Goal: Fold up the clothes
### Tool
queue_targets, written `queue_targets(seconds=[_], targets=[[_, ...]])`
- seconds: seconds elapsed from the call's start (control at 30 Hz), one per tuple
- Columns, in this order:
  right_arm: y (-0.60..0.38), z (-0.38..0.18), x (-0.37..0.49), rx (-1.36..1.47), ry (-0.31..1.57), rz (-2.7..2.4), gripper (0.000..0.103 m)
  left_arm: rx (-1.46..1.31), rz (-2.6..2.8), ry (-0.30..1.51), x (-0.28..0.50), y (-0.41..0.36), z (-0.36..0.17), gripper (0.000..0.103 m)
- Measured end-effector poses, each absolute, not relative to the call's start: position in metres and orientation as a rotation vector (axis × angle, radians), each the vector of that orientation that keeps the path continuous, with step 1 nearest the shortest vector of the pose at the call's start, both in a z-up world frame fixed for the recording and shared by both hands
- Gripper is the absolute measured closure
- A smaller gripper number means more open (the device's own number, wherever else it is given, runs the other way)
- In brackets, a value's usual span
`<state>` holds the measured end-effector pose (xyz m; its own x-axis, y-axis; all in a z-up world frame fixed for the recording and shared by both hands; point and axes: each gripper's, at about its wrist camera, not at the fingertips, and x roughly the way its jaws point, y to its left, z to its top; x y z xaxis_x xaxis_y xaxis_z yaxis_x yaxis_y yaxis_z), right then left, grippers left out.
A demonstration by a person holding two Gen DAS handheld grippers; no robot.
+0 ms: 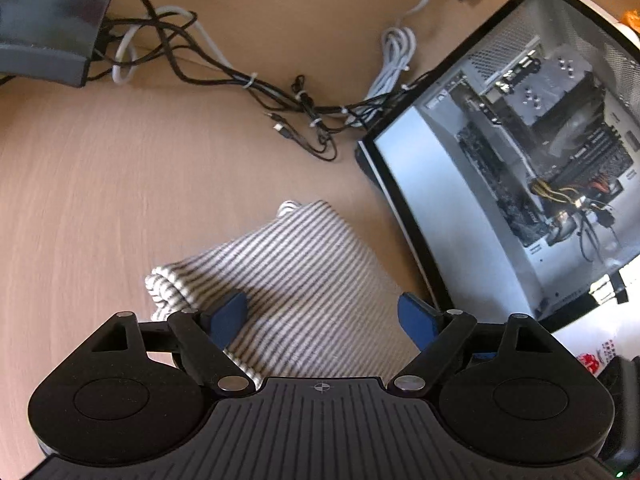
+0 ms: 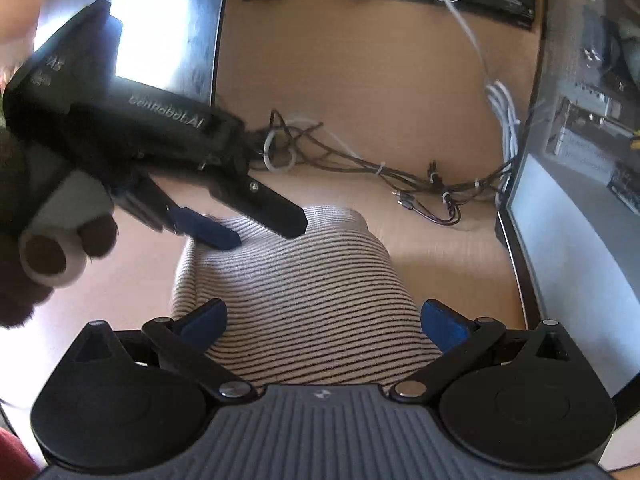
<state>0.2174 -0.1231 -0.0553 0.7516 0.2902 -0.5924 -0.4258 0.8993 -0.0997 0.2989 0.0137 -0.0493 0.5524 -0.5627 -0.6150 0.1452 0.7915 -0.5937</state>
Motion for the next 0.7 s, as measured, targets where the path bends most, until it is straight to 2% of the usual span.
queue_targets(seconds=[0.2, 0.47, 0.7], targets=[[-0.12, -0.067, 0.218, -0.242, 0.598, 0.367, 0.0, -0.512, -0.43, 0.879, 0.296, 0.016, -0.044, 0.014], [-0.118, -0.075, 0.217, -0.22, 0.579, 0.336, 0.0, -0.497, -0.501, 0.726, 0.282, 0.028, 0.009, 0.013], [-0.119, -0.076, 0.214, -0.175, 0.584, 0.304, 0.0, -0.541, -0.504, 0.887, 0.288, 0.01, -0.038, 0.015]])
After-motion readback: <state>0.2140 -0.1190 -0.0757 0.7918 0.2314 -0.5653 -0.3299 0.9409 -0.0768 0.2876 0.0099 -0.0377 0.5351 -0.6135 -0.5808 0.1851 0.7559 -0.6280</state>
